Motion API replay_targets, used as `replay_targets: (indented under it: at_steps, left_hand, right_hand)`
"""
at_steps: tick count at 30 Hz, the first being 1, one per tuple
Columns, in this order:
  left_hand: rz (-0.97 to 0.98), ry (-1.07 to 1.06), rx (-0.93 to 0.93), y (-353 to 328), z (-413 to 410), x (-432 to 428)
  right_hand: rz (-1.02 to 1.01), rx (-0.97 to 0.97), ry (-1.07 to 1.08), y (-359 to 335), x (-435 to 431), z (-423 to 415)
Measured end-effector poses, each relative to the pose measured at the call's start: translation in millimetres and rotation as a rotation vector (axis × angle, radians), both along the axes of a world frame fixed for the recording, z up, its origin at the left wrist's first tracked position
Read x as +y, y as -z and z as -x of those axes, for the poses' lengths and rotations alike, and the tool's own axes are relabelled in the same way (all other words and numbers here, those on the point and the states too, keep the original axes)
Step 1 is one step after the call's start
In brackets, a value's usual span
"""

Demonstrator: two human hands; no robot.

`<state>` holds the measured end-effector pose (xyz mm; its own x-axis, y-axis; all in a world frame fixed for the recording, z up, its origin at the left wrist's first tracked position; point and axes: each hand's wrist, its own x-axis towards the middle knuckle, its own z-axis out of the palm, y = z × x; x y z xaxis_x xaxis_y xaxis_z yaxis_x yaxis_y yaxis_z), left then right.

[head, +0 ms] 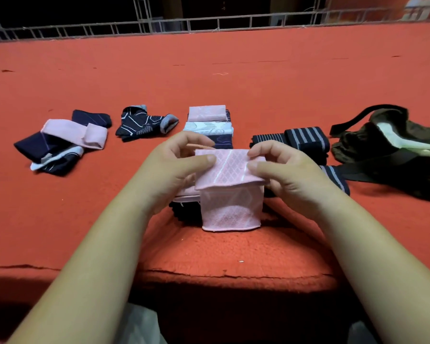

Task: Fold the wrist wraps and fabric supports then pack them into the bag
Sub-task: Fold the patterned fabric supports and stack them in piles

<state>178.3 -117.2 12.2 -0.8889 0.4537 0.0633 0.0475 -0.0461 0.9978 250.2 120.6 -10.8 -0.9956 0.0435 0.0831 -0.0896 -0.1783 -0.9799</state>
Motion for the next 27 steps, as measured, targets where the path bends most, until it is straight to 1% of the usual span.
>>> replay_targets:
  at_steps: [2, 3, 5, 7, 9, 10, 13, 14, 16, 17, 20, 24, 25, 27]
  left_hand:
    - [0.075, -0.016, 0.037, 0.3, -1.8, 3.0]
    - [0.103, -0.015, 0.042, -0.1, -3.3, 4.4]
    - [0.146, -0.01, 0.056, -0.3, -5.3, 5.6]
    - [0.147, -0.02, 0.086, -2.1, -6.3, 4.3]
    - [0.116, -0.041, 0.125, -4.5, -6.1, 3.5]
    - [0.08, -0.051, 0.136, -5.3, -6.5, 3.8]
    - [-0.079, -0.061, 0.075, -7.4, -9.8, 8.2]
    - [-0.126, -0.052, 0.038, -8.0, -10.5, 9.5]
    - [-0.162, -0.012, -0.027, -10.2, -12.6, 10.2]
    - [-0.143, 0.022, -0.047, -11.9, -14.8, 10.0]
    - [-0.006, 0.094, -0.048, -10.6, -15.0, 5.7]
    - [0.066, 0.087, -0.024, -7.6, -12.6, 2.5]
    - [0.06, 0.075, -0.026, -7.5, -11.6, 2.3]
    - [0.019, 0.065, -0.037, -5.3, -9.4, 2.2]
  right_hand:
    - [-0.113, 0.035, 0.023, 3.6, -0.5, -0.4]
    - [-0.134, 0.059, 0.039, 3.0, -1.4, -0.8]
    - [-0.133, 0.114, 0.052, 0.9, -4.9, -1.4]
    - [-0.08, 0.13, 0.033, -0.2, -8.0, -0.9]
    - [-0.025, 0.093, 0.006, 2.3, -9.0, -1.7]
    - [-0.042, 0.064, -0.003, 3.3, -8.4, -2.4]
    - [-0.234, 0.016, 0.011, 3.6, -1.4, -5.6]
    - [-0.26, 0.016, 0.024, 2.0, -1.0, -6.6]
    - [-0.246, 0.034, 0.066, -3.6, -3.0, -8.2]
    - [-0.231, 0.043, 0.084, -6.1, -5.3, -9.1]
    - [-0.202, 0.049, 0.119, -8.7, -9.5, -11.2]
    - [-0.183, 0.004, 0.113, -7.0, -8.2, -9.6]
    - [-0.147, -0.003, 0.088, -6.2, -8.3, -8.5]
    - [0.002, -0.019, 0.008, -4.7, -9.1, -6.6]
